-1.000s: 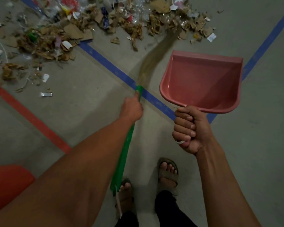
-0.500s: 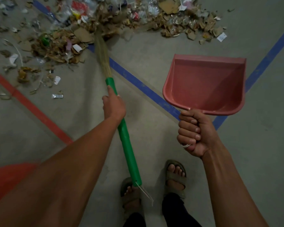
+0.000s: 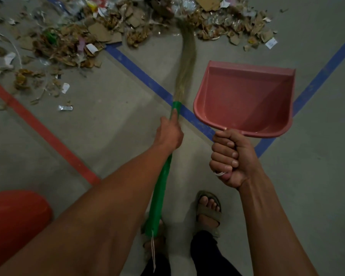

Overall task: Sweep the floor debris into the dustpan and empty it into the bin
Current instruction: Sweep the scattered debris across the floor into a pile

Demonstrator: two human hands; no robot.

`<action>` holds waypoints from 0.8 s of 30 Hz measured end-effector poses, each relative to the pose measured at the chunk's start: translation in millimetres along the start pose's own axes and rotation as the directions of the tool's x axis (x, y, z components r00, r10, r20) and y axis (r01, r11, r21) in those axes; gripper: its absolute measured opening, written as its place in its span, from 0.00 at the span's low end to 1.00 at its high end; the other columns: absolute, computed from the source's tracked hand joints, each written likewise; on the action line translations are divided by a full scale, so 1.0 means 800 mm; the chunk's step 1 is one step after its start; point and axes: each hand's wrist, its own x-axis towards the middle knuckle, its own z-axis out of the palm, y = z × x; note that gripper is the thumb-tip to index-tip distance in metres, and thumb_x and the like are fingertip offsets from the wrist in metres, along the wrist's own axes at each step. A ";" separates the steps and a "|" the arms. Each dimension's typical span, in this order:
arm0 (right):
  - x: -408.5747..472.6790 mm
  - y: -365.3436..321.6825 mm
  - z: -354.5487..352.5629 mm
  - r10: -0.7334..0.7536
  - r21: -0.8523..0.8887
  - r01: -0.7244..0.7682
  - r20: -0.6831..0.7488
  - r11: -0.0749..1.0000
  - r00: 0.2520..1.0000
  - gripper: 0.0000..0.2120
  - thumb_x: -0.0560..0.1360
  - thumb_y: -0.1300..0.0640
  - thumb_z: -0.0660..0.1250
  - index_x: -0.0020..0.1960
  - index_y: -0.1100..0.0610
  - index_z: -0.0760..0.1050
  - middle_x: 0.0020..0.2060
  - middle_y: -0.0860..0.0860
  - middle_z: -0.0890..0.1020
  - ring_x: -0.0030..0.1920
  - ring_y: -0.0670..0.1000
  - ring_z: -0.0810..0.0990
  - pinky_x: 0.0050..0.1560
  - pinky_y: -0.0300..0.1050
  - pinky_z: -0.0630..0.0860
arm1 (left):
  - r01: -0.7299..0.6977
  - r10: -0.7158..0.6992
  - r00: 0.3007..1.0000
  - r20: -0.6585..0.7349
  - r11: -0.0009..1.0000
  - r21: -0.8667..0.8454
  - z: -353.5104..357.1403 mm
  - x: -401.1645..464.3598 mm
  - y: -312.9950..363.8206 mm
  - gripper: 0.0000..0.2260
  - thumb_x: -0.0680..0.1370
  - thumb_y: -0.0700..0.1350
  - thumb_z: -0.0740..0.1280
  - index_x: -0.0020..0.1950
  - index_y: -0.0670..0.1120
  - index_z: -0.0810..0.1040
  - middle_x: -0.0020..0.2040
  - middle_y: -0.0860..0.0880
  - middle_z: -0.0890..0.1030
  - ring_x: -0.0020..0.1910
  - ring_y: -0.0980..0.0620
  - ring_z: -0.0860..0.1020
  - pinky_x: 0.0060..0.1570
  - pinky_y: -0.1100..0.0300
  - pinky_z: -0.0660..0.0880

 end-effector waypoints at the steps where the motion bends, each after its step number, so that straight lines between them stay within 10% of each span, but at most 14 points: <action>1: 0.002 0.000 0.002 0.005 -0.003 -0.005 0.005 1.000 1.000 0.20 0.78 0.57 0.60 0.30 0.50 0.59 0.18 0.44 0.57 0.17 0.44 0.50 0.19 0.36 0.49 | 0.039 -0.039 0.999 0.013 0.999 0.012 -0.006 0.007 -0.011 0.29 0.84 0.47 0.58 0.84 0.56 0.52 0.68 0.37 0.68 0.58 0.34 0.76 0.56 0.47 0.73; 12: 0.035 0.015 0.050 0.078 -0.054 -0.074 0.067 0.996 0.995 0.20 0.78 0.57 0.60 0.29 0.50 0.59 0.18 0.44 0.58 0.17 0.44 0.50 0.19 0.34 0.51 | 0.463 -0.464 0.847 -0.260 0.884 -0.067 -0.180 0.055 -0.196 0.27 0.83 0.46 0.61 0.81 0.43 0.60 0.73 0.32 0.69 0.70 0.31 0.72 0.68 0.47 0.70; 24: 0.074 0.092 0.109 0.211 -0.136 -0.192 0.141 0.972 0.967 0.19 0.78 0.57 0.60 0.30 0.50 0.60 0.19 0.44 0.55 0.17 0.44 0.51 0.18 0.35 0.53 | 0.402 -0.506 0.722 -0.472 0.862 -0.308 -0.194 -0.057 -0.262 0.29 0.85 0.43 0.57 0.84 0.45 0.51 0.70 0.32 0.69 0.68 0.36 0.71 0.66 0.50 0.62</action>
